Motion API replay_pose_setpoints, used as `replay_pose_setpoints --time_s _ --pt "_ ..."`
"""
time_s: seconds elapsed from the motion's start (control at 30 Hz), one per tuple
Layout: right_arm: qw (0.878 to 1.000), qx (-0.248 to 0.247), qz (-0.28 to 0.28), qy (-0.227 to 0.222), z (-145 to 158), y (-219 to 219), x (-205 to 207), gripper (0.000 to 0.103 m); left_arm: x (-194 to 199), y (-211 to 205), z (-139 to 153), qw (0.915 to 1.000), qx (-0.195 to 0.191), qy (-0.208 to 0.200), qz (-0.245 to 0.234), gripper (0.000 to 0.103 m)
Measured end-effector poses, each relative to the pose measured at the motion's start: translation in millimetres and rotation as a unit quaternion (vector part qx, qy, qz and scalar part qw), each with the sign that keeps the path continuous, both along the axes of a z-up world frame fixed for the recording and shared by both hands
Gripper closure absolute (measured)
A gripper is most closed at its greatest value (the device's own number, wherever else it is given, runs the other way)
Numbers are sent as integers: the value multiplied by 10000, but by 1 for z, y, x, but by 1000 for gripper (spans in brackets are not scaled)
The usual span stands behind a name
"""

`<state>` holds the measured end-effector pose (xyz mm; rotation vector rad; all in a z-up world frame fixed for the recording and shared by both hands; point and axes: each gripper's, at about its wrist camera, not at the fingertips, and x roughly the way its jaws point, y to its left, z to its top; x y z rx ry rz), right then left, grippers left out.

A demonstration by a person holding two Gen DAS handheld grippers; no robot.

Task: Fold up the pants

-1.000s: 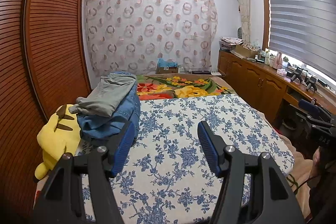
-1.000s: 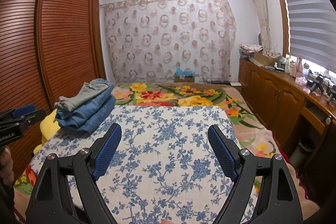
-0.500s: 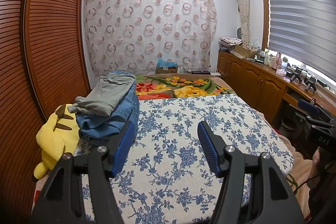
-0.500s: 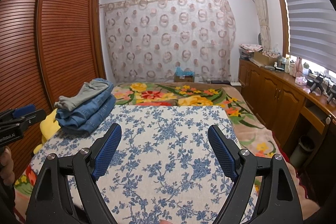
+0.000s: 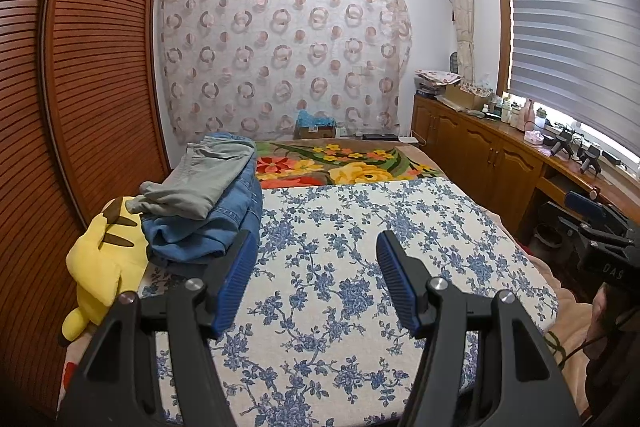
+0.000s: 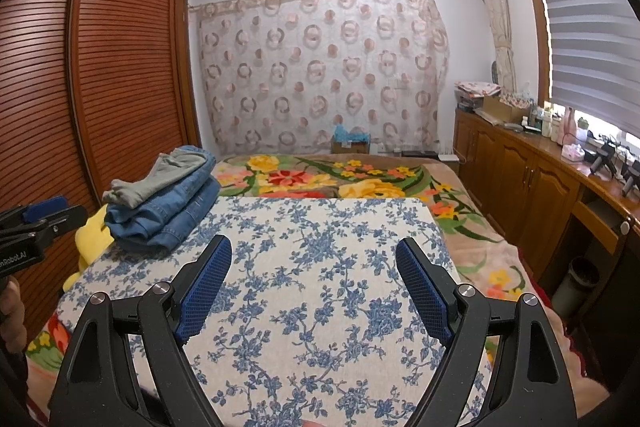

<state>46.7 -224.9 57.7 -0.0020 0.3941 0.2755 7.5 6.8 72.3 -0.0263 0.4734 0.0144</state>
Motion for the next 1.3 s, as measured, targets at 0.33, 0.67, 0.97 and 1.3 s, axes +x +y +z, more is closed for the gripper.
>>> replay_pose_setpoints --time_s 0.33,0.67,0.97,1.3 --pt "10000 -11 -8 -3 -2 0 0 17 -1 -3 0 10000 -9 -19 -14 41" --pt "10000 -6 -6 -1 0 0 1 17 -1 -4 0 10000 -9 -16 -15 41" --pt "10000 1 -13 7 0 0 0 17 0 -3 0 10000 -11 -13 -9 41" --pt "10000 4 -11 2 0 -1 1 17 0 -2 0 10000 -19 -16 -13 41"
